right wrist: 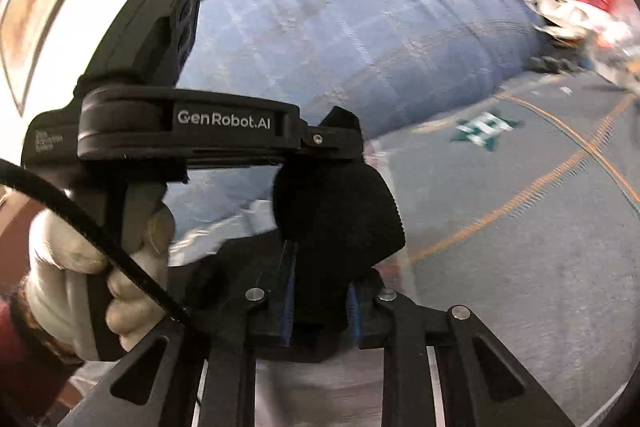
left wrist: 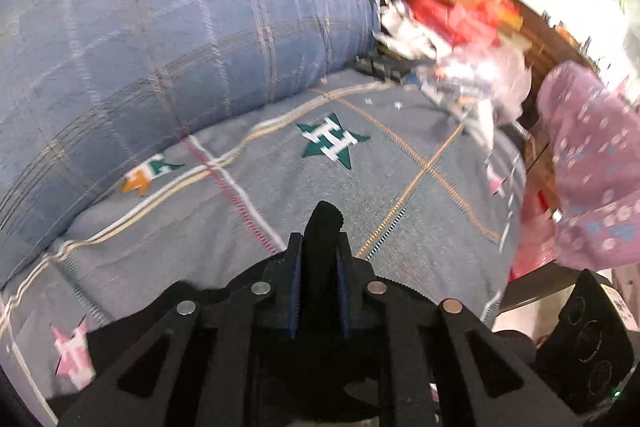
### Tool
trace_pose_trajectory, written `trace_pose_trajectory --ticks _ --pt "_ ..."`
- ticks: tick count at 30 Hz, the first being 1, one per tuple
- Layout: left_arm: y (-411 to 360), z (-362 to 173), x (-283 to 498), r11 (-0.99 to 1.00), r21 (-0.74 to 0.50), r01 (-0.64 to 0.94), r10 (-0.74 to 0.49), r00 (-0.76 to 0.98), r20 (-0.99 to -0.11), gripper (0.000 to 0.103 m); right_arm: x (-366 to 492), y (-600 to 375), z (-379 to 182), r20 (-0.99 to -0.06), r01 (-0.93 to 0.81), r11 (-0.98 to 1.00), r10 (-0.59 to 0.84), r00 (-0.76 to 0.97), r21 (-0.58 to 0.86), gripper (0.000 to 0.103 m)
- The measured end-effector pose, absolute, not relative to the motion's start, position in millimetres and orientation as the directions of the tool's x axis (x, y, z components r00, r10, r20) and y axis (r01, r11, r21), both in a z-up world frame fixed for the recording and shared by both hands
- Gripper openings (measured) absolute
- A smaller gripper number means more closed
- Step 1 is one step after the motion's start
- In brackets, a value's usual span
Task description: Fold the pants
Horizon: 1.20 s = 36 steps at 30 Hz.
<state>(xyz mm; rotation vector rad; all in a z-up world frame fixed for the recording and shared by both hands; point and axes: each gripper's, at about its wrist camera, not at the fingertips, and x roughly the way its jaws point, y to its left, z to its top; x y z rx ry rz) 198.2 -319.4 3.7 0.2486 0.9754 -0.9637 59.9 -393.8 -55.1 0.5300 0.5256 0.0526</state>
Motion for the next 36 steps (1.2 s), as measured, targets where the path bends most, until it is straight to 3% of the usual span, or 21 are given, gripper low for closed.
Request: trace_pose_trajectory --ticks 7,20,28,36 --pt "-218.4 25.9 213.4 0.652 -0.331 0.682 -0.641 0.263 -0.721 0.014 80.9 -320.0 -20.1 -0.479 -0.058 0.923 0.25 0.841 0.38 0.021" --pt "-33.3 -28.7 254.2 0.703 -0.591 0.396 -0.71 0.341 -0.616 0.014 140.0 -183.4 -27.5 -0.61 -0.249 0.952 0.305 0.732 0.177 0.017" --pt "8.3 -54.3 255.9 0.682 -0.659 0.317 -0.728 0.378 -0.572 0.013 152.0 -128.9 -34.3 -0.642 -0.336 0.94 0.291 0.71 0.055 0.016" --pt "-2.3 -7.4 255.1 0.646 -0.642 0.413 -0.762 0.392 -0.515 0.011 151.9 -138.9 -0.6 -0.61 -0.331 0.944 0.263 0.747 0.001 0.016"
